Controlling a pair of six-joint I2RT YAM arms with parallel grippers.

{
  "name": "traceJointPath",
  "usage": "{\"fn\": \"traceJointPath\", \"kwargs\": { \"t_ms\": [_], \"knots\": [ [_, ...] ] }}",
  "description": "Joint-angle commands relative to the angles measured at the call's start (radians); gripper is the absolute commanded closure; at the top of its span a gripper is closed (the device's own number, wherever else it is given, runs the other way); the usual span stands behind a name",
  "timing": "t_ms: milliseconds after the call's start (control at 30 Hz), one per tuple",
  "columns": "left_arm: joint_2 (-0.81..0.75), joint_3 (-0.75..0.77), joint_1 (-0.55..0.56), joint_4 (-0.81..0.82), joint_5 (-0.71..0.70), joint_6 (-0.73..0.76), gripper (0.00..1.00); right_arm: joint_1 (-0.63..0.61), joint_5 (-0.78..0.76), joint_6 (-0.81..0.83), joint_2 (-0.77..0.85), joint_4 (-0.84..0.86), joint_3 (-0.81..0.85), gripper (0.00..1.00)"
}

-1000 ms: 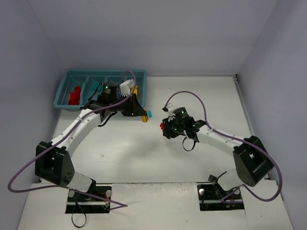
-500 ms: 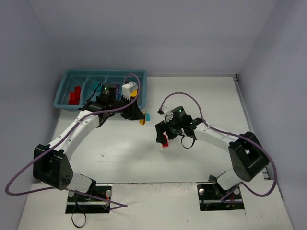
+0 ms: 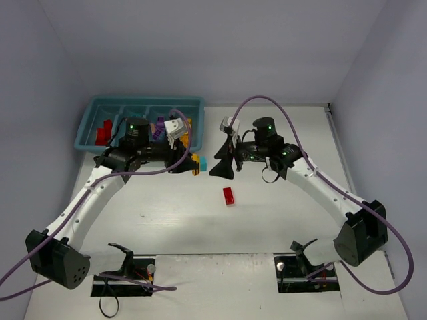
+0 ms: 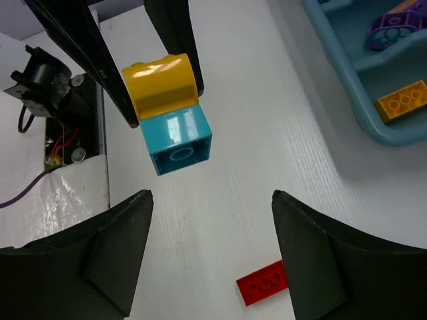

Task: Sort the legos into containers by color

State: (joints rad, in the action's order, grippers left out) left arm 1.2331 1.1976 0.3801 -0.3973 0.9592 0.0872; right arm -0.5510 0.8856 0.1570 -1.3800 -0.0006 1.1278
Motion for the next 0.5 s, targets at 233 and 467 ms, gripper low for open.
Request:
{"fn": "traceJointPath", "kwargs": {
  "t_ms": [233,467],
  "knots": [
    [-0.011,0.020,0.029,0.021,0.087,0.051,1.00,-0.040,0.179,0.044,-0.050,-0.024,0.127,0.36],
    [-0.015,0.020,0.034,0.023,0.099,0.046,1.00,-0.046,0.193,0.033,-0.042,-0.024,0.133,0.50]
  ]
}}
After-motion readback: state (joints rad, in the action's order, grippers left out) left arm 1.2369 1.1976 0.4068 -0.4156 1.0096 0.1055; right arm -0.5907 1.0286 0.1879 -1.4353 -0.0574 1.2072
